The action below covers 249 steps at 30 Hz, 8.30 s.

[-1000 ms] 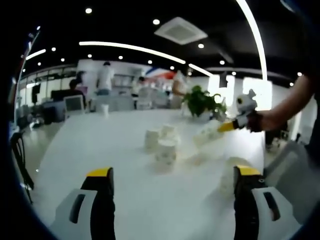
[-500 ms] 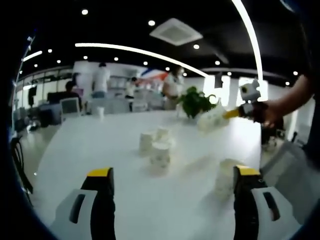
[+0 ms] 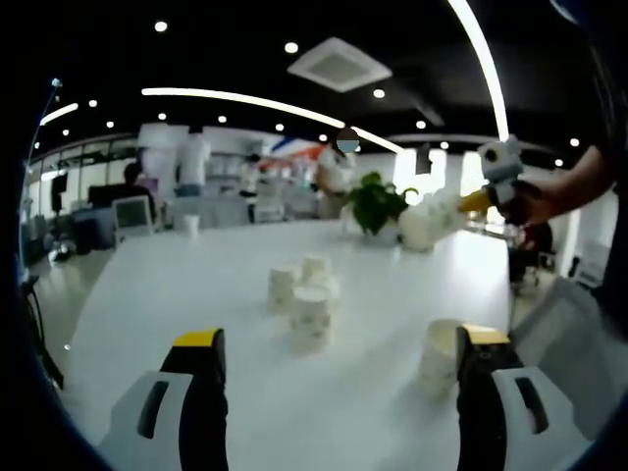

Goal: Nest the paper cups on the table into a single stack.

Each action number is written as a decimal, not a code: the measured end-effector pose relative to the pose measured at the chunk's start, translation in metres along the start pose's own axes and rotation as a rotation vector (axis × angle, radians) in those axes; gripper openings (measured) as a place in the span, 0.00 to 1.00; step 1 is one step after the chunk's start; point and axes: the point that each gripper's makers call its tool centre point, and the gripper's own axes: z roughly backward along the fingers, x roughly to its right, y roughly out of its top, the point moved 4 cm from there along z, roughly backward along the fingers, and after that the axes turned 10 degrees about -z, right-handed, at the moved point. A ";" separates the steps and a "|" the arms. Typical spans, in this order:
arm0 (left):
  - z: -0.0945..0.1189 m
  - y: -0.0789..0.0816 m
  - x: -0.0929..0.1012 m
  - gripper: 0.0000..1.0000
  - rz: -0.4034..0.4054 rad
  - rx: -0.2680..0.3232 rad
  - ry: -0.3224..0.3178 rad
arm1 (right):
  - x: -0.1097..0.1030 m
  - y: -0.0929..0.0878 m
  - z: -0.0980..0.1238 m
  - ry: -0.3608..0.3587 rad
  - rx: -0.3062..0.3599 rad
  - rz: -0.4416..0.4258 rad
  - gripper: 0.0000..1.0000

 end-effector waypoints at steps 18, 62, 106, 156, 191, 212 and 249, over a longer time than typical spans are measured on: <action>0.002 -0.009 0.007 0.96 0.019 -0.007 -0.009 | -0.053 -0.054 -0.032 0.119 -0.435 0.372 0.00; 0.010 -0.021 0.009 0.94 0.054 -0.011 0.011 | -0.045 -0.088 -0.070 0.180 -0.681 0.579 0.06; 0.009 -0.016 0.009 0.95 0.039 -0.016 0.001 | 0.005 -0.061 -0.044 -0.039 -0.275 0.188 0.57; -0.003 0.002 0.007 0.97 0.007 -0.014 -0.002 | 0.070 -0.056 -0.009 -0.281 -0.044 -0.130 0.98; -0.002 -0.002 0.009 0.97 0.022 -0.025 -0.002 | 0.129 -0.017 -0.064 -0.225 0.039 -0.244 0.85; -0.004 -0.008 0.003 0.96 0.039 -0.028 0.010 | 0.157 -0.026 -0.102 -0.187 0.028 -0.322 0.73; 0.000 -0.009 -0.001 0.96 0.057 -0.041 0.046 | 0.179 -0.040 -0.157 -0.061 0.013 -0.431 0.36</action>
